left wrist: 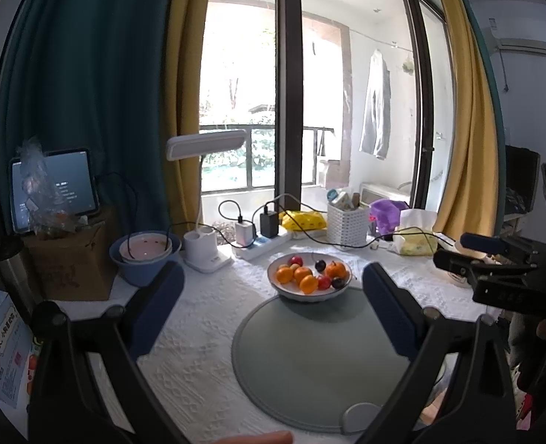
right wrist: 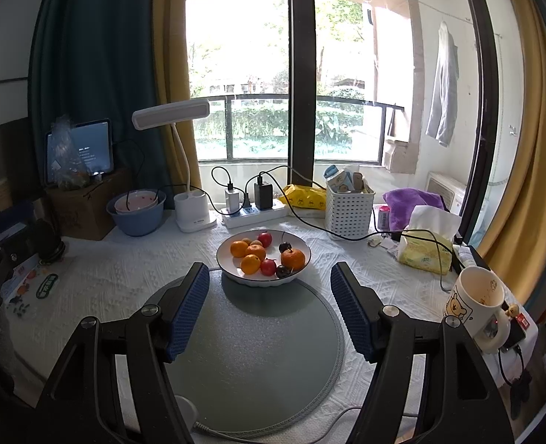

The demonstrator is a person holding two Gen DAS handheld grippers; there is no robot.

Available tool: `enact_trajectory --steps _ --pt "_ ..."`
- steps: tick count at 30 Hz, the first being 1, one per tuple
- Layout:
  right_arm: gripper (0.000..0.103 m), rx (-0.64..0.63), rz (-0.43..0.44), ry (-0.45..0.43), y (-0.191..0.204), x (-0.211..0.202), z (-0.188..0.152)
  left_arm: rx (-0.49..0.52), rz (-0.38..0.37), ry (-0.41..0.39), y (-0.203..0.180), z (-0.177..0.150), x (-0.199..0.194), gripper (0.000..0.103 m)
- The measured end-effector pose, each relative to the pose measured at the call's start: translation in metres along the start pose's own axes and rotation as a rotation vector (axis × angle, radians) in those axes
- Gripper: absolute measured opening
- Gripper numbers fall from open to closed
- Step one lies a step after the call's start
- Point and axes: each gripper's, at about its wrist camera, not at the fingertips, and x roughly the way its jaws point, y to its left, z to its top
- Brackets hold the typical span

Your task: Organize fruits

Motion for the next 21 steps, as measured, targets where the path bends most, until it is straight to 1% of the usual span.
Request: enact_trajectory --steps 21 --pt "0.071 -0.008 -0.002 -0.001 0.0011 -0.0006 -0.0003 0.012 -0.022 0.006 -0.0071 -0.0001 -0.0022 0.098"
